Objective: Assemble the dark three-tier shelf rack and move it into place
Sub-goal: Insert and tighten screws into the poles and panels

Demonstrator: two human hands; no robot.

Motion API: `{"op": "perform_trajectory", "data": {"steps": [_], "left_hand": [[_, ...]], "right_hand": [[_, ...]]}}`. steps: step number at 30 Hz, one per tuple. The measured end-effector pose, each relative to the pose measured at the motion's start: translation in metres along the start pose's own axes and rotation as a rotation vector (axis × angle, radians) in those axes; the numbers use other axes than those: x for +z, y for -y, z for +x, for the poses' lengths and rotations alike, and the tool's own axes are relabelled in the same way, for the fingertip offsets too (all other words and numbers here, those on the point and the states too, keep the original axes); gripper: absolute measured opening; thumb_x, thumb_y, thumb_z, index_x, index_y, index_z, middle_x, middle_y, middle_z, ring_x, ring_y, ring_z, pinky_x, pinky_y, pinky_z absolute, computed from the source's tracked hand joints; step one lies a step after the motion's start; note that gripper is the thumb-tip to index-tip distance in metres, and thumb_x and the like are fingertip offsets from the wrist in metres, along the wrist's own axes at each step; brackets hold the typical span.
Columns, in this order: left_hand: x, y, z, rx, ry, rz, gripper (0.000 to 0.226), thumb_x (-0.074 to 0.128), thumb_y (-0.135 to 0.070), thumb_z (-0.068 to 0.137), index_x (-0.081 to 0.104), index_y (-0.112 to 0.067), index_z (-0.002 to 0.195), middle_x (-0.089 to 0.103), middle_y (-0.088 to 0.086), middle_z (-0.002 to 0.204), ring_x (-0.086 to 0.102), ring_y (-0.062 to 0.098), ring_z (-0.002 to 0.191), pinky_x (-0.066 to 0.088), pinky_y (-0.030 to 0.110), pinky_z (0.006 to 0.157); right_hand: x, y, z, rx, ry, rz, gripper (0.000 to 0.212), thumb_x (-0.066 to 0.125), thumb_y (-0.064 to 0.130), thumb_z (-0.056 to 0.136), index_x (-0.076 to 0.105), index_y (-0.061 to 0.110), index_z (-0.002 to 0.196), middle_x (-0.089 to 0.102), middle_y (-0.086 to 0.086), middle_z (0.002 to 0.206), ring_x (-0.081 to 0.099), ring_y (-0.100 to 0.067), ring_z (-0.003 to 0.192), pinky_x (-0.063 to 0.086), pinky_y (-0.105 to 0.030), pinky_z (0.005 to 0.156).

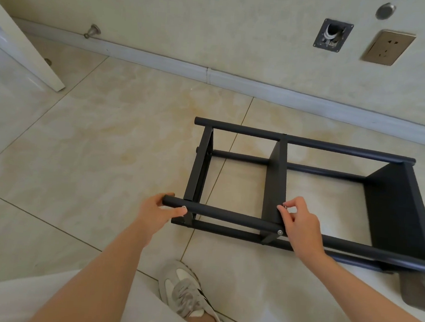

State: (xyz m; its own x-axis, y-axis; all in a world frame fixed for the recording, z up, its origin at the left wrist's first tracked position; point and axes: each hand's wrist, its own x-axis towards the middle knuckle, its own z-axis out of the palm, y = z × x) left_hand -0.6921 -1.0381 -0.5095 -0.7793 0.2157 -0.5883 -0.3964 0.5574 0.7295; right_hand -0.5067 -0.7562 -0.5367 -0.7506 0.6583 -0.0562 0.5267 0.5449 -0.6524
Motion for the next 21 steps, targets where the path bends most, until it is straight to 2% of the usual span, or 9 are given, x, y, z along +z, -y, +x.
{"op": "perform_trajectory", "data": {"steps": [3,5,7,10,12,14,18,21], "left_hand": [[-0.005,-0.012,0.008,0.157,0.025,0.323,0.028,0.082,-0.032,0.082,0.064,-0.02,0.098,0.066,-0.001,0.093,0.062,0.018,0.092,0.047,0.024,0.076],[-0.01,-0.023,0.015,0.218,0.09,0.624,0.03,0.078,-0.045,0.084,0.059,-0.023,0.088,0.061,-0.002,0.081,0.057,0.013,0.075,0.039,0.021,0.063],[-0.012,-0.04,0.02,0.254,0.184,0.865,0.034,0.073,-0.052,0.086,0.06,-0.021,0.093,0.062,-0.001,0.086,0.056,0.013,0.077,0.039,0.022,0.065],[-0.005,-0.071,0.029,0.309,0.359,1.124,0.043,0.068,-0.051,0.09,0.062,-0.016,0.114,0.064,0.002,0.109,0.06,0.02,0.098,0.045,0.027,0.082],[0.005,-0.089,0.033,0.326,0.471,1.249,0.045,0.066,-0.049,0.093,0.063,-0.01,0.116,0.063,0.006,0.107,0.059,0.021,0.096,0.044,0.024,0.076],[0.014,-0.101,0.036,0.328,0.528,1.35,0.047,0.062,-0.049,0.095,0.062,-0.005,0.112,0.062,0.008,0.099,0.056,0.02,0.087,0.039,0.022,0.066],[0.016,-0.099,0.042,0.357,0.562,1.336,0.039,0.057,-0.048,0.099,0.052,-0.012,0.114,0.061,0.008,0.11,0.056,0.019,0.092,0.044,0.027,0.076],[0.015,-0.091,0.041,0.398,0.559,1.247,0.033,0.055,-0.047,0.1,0.048,-0.017,0.112,0.06,0.005,0.107,0.055,0.017,0.089,0.045,0.027,0.075]], "right_hand": [[-0.003,-0.001,0.011,-0.027,0.015,-0.01,0.016,0.06,0.025,0.097,0.044,0.024,0.098,0.06,0.0,0.058,0.057,-0.014,0.05,0.037,-0.016,0.047],[-0.005,-0.003,0.017,-0.03,0.033,-0.012,0.015,0.059,0.026,0.097,0.044,0.024,0.098,0.062,-0.001,0.06,0.058,-0.013,0.051,0.038,-0.016,0.048],[-0.008,-0.005,0.022,-0.028,0.05,-0.011,0.013,0.057,0.027,0.098,0.045,0.024,0.099,0.062,-0.001,0.062,0.059,-0.011,0.053,0.038,-0.014,0.049],[-0.011,-0.009,0.031,-0.029,0.079,-0.049,0.013,0.056,0.027,0.098,0.044,0.024,0.1,0.061,0.001,0.062,0.059,-0.011,0.053,0.039,-0.014,0.049],[-0.013,-0.011,0.037,-0.022,0.104,-0.08,0.012,0.055,0.028,0.099,0.044,0.023,0.102,0.059,0.002,0.063,0.058,-0.01,0.053,0.036,-0.011,0.048],[-0.015,-0.013,0.043,-0.016,0.125,-0.101,0.013,0.054,0.028,0.099,0.045,0.021,0.105,0.06,0.0,0.065,0.059,-0.012,0.055,0.037,-0.013,0.048],[-0.022,-0.013,0.06,-0.098,0.1,-0.217,0.016,0.053,0.027,0.1,0.048,0.014,0.108,0.058,-0.004,0.063,0.057,-0.02,0.052,0.041,-0.023,0.046],[-0.029,-0.013,0.075,-0.232,0.15,-0.594,0.023,0.044,0.034,0.103,0.046,0.013,0.113,0.058,-0.003,0.061,0.054,-0.02,0.047,0.046,-0.028,0.048]]}}
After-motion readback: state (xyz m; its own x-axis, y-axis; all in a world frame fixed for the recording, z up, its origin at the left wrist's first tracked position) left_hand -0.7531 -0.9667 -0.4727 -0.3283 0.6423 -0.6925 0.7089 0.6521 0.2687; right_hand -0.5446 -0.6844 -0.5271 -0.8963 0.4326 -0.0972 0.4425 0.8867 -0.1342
